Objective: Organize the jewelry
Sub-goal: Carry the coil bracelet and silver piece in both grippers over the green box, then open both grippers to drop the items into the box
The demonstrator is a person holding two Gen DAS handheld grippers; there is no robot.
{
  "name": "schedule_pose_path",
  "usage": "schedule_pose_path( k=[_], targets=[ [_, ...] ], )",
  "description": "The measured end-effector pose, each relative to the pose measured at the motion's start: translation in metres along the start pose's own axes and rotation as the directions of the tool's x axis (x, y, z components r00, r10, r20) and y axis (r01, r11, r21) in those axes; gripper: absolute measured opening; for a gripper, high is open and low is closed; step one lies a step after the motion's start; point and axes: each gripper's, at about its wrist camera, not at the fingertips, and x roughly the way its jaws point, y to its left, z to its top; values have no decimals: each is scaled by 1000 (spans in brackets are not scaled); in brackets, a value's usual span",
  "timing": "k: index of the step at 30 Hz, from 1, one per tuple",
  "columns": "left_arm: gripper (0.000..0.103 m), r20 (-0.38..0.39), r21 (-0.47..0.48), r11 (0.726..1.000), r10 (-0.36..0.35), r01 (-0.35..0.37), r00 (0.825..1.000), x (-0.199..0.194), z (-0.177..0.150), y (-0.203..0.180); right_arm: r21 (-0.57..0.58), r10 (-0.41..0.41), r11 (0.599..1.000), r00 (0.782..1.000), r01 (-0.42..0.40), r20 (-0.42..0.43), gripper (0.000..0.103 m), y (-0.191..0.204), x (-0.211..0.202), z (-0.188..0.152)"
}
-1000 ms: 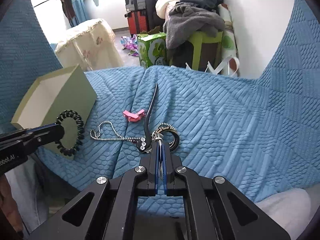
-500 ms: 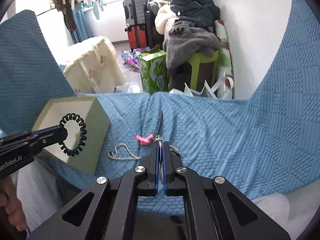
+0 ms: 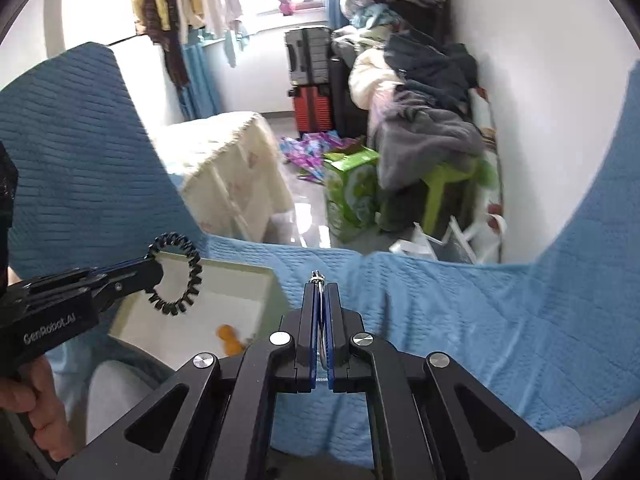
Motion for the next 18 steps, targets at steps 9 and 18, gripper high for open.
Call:
schedule_pose_path(
  k=[9,18],
  targets=[
    [7,-42,-46,998,42,-44,998,15,-9,63,-38,66,997,995,-68,-69,1,49,41,-3],
    [7,-152,-80,994,55,-68,987,59,-41,114,-34,83,995,982,-90,-171,1,69,86,-33]
  ],
)
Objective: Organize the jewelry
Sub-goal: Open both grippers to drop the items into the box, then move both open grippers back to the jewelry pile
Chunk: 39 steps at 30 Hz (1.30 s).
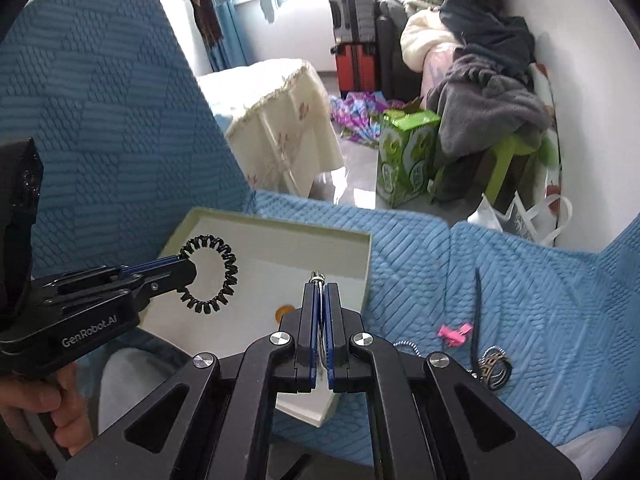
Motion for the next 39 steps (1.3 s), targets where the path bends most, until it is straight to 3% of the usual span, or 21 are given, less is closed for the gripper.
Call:
schedule_pose_path(
  k=[8,14,19,21,28,29,32,33,39],
  targets=[
    [7,-67,-33,999,-10,8,998,30,-15,22,15,11,1000,995,-9,-94,1,5,32,-16],
    [8,-76,-35,999,-12,9,997,31,-19,22,16,37,999,993,-35,-116,1,5,35,-18],
    [9,-31,-23,1000,-6,5,999,12,-8,10,4,62,998,994,-62,-89,7,5,18,-6],
    [10,-5,-13,1000,14,-14,1000,0,-3,2,-7,65,998,996,-66,-55,20,4,3,1],
    [10,117,11,1000,18,-20,993,-61,18,-32,-19,93,996,993,-92,73,32,-7,-61,26],
    [15,131,14,1000,22,-24,991,-68,19,-37,-23,95,995,991,-93,97,37,-9,-72,29],
    [50,183,23,999,34,-39,982,-89,23,-57,-16,96,995,983,-95,159,46,-20,-101,34],
    [54,204,27,999,35,-41,978,-96,22,-63,-18,94,996,980,-92,176,48,-25,-110,35],
    [54,290,37,999,15,-27,957,-124,19,-103,-21,77,997,967,-74,244,51,-48,-148,33]
  ],
)
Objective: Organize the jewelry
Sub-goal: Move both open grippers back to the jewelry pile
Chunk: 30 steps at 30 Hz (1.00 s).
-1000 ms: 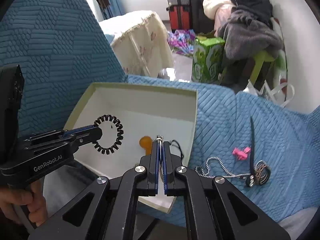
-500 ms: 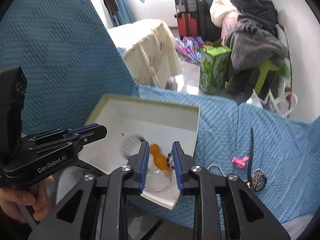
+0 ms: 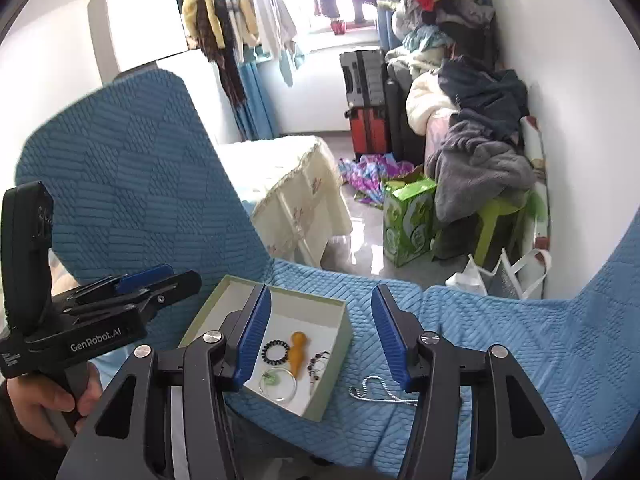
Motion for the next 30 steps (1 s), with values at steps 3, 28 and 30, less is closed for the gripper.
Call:
schedule_pose_path(
  k=[3,28,30],
  targets=[
    [54,32,0,1000,-19,19,999,-7,-2,-18,-3,-30,1000,999,30,28,62,-13,-18,-3],
    [77,-114,134,984,-102,117,988,73,-95,-135,171,-201,967,978,191,49,76,-143,-43,-114],
    [77,-127,126,984,-109,125,986,86,-104,-136,184,-200,965,979,189,43,76,-151,-37,-125]
  ],
)
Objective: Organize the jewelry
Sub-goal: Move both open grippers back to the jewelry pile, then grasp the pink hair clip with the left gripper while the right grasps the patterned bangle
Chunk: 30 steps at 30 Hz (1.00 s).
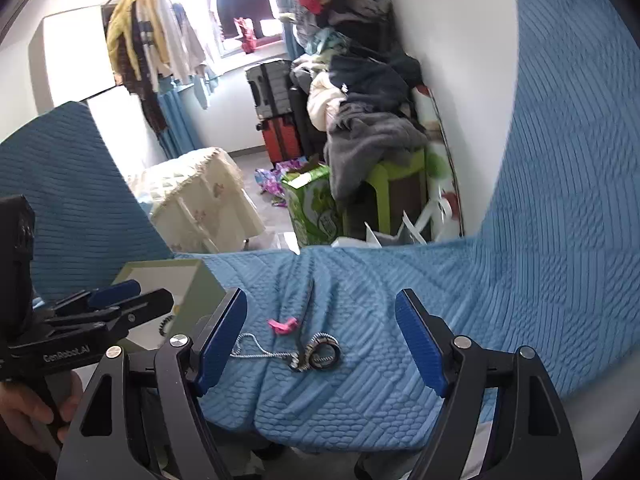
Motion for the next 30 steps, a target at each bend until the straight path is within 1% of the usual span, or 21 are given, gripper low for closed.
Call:
schedule_pose_path(
  k=[5,7,8,9,10,11,12,13,14,15,17,18,20,22,23,25,27,30],
  targets=[
    [75,-54,-18,1000,-21,20,998,40,-16,0,-6,-49,999,997,49,-51,76,-18,33,-30],
    [75,-73,-36,999,-27,25,997,55,-20,1,5,-55,998,996,56,-65,75,-23,47,-38],
    [74,-83,-48,999,-26,22,996,64,-23,3,18,-44,999,996,46,-82,72,-27,56,-42],
    [69,-99,-57,998,-35,30,995,74,-26,4,29,-27,999,995,30,-98,67,-29,63,-44],
    [65,-112,-57,998,-38,31,993,81,-27,4,34,-14,999,994,17,-107,64,-30,68,-46],
    [61,-132,-55,998,-28,21,991,91,-29,5,35,7,999,993,-2,-122,61,-32,74,-47],
    [59,-146,-58,998,-28,19,989,99,-29,7,33,23,999,990,-19,-139,57,-33,82,-49],
    [58,-161,-64,998,-31,21,986,107,-31,8,37,36,999,987,-30,-155,55,-33,90,-51],
    [54,-175,-69,997,-34,22,984,114,-33,9,45,48,998,984,-40,-173,52,-34,97,-52],
    [52,-189,-72,997,-34,20,981,120,-34,10,63,70,996,977,-59,-204,50,-35,107,-54],
    [52,-207,-70,997,-24,10,978,134,-35,11,78,98,994,967,-82,-235,43,-36,118,-56],
    [52,-213,-70,998,-22,7,977,139,-36,11,77,101,993,964,-84,-247,43,-35,123,-56],
    [52,-228,-73,997,-22,5,973,151,-37,11,74,115,992,955,-99,-272,38,-33,134,-57],
    [52,-248,-67,998,-18,1,969,163,-39,12,60,118,993,948,-105,-297,36,-29,144,-58],
    [52,-254,-64,998,-14,-3,967,170,-40,12,52,118,993,943,-108,-310,33,-27,149,-59],
    [47,-264,-67,998,-16,-2,964,180,-39,14,36,121,993,933,-115,-340,31,-24,160,-62],
    [47,-270,-52,999,-1,-13,963,189,-38,14,41,140,990,921,-134,-365,28,-24,169,-64],
    [47,-265,-36,999,22,-32,964,198,-38,19,42,131,991,917,-124,-376,27,-25,178,-64]
  ],
)
